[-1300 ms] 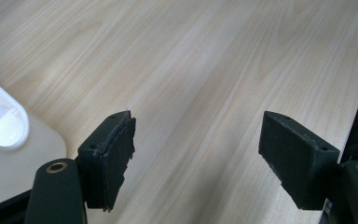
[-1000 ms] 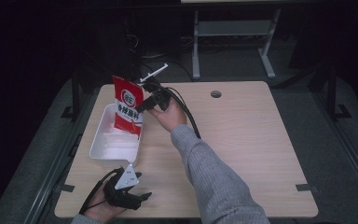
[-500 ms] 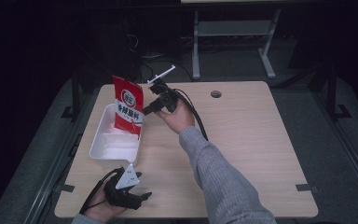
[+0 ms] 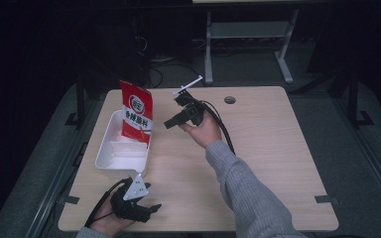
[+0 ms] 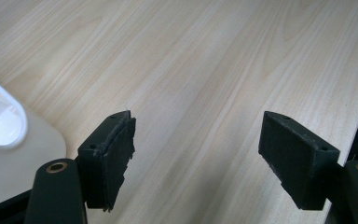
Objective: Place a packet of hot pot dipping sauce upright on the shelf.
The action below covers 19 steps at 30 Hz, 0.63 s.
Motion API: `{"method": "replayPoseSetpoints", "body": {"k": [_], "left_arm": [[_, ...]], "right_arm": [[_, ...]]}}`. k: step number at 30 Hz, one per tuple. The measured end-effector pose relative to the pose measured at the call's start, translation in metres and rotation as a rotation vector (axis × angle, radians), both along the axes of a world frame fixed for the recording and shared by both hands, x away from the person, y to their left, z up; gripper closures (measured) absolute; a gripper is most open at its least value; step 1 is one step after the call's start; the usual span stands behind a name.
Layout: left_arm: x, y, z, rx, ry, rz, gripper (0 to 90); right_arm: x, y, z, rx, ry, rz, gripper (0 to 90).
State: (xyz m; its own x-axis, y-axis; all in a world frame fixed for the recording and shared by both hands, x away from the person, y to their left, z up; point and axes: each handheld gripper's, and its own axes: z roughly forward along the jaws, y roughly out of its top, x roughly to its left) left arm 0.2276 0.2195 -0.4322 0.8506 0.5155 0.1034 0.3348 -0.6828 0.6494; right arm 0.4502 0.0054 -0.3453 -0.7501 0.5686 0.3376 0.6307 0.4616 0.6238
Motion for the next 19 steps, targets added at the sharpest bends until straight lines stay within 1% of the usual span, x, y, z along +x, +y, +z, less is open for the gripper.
{"method": "replayPoseSetpoints", "body": {"k": [7, 11, 19], "left_arm": [[0.000, 0.000, 0.000, -0.005, 0.002, 0.004, 25.9], [0.001, 0.001, 0.000, -0.003, 0.003, 0.005, 25.9], [0.001, 0.000, -0.001, -0.004, 0.005, 0.005, 25.8]], "right_arm": [[-0.009, -0.020, -0.012, -0.013, 0.017, -0.006, 49.2], [-0.013, -0.032, -0.017, -0.004, 0.030, -0.020, 48.5], [-0.026, -0.052, -0.027, -0.006, 0.038, -0.029, 45.2]]}}
